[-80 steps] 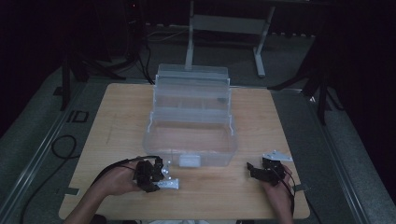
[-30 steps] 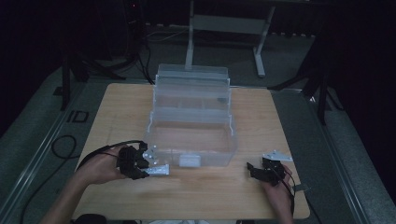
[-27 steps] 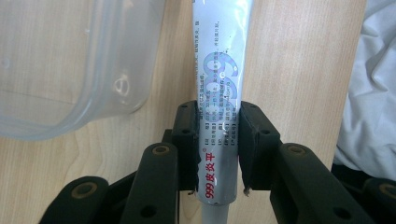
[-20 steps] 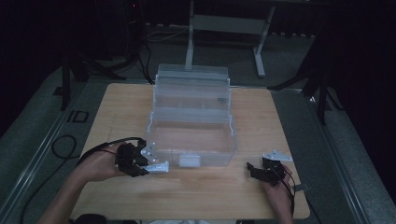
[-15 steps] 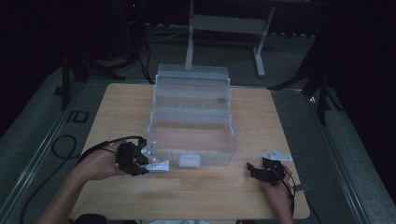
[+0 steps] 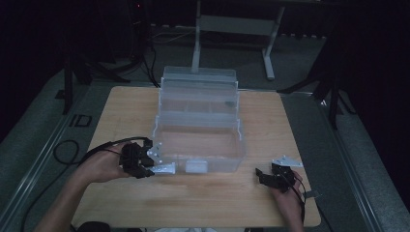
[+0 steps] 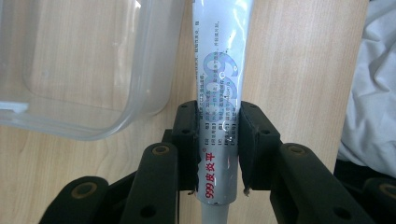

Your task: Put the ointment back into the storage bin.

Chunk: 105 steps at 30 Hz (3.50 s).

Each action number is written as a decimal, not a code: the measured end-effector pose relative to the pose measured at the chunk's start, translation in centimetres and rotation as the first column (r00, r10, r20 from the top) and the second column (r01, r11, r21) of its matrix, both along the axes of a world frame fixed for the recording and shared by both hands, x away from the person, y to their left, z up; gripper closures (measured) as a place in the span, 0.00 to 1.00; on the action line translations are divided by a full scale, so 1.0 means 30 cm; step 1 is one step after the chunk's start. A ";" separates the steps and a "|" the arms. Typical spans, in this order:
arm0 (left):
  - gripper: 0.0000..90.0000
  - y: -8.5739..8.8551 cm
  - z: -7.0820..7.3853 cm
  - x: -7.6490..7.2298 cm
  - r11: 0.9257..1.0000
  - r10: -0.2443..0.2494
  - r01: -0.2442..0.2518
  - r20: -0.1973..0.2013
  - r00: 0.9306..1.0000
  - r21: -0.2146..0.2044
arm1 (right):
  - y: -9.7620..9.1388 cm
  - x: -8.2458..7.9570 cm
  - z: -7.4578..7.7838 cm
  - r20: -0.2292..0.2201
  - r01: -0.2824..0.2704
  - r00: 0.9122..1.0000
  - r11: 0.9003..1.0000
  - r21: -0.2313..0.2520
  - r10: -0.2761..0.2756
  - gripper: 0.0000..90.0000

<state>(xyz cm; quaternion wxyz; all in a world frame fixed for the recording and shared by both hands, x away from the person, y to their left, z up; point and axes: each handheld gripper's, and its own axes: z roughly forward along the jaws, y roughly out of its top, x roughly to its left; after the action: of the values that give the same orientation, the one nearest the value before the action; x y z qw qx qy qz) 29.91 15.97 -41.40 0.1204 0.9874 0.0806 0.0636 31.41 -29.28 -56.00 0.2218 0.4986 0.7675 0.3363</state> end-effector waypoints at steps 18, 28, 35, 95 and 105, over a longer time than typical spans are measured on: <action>0.79 -0.021 0.044 0.053 1.000 -0.012 0.013 0.015 1.000 -0.010 | 0.000 0.000 0.000 0.000 0.002 1.000 1.000 0.001 -0.002 0.28; 0.79 -0.036 0.065 0.070 1.000 -0.018 0.019 0.031 0.999 -0.008 | 0.000 0.000 0.000 -0.001 0.002 1.000 1.000 0.001 -0.002 0.28; 0.79 -0.040 0.083 0.099 1.000 -0.020 0.020 0.041 0.999 0.005 | 0.000 0.001 0.000 0.000 -0.001 1.000 1.000 0.001 0.001 0.28; 0.79 -0.140 0.041 0.238 0.998 -0.054 0.054 0.049 0.997 0.013 | 0.000 0.001 0.000 0.001 -0.003 1.000 1.000 0.000 0.003 0.28; 0.79 -0.146 0.022 0.254 0.998 -0.060 0.059 0.045 0.997 0.028 | 0.000 0.001 0.000 0.001 -0.003 1.000 1.000 0.000 0.003 0.28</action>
<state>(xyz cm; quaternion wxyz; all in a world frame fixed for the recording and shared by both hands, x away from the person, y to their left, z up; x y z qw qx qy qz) 37.54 11.58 -40.73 0.1109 0.9892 0.0477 0.0836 31.44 -29.27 -56.01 0.2219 0.4973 0.7681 0.3368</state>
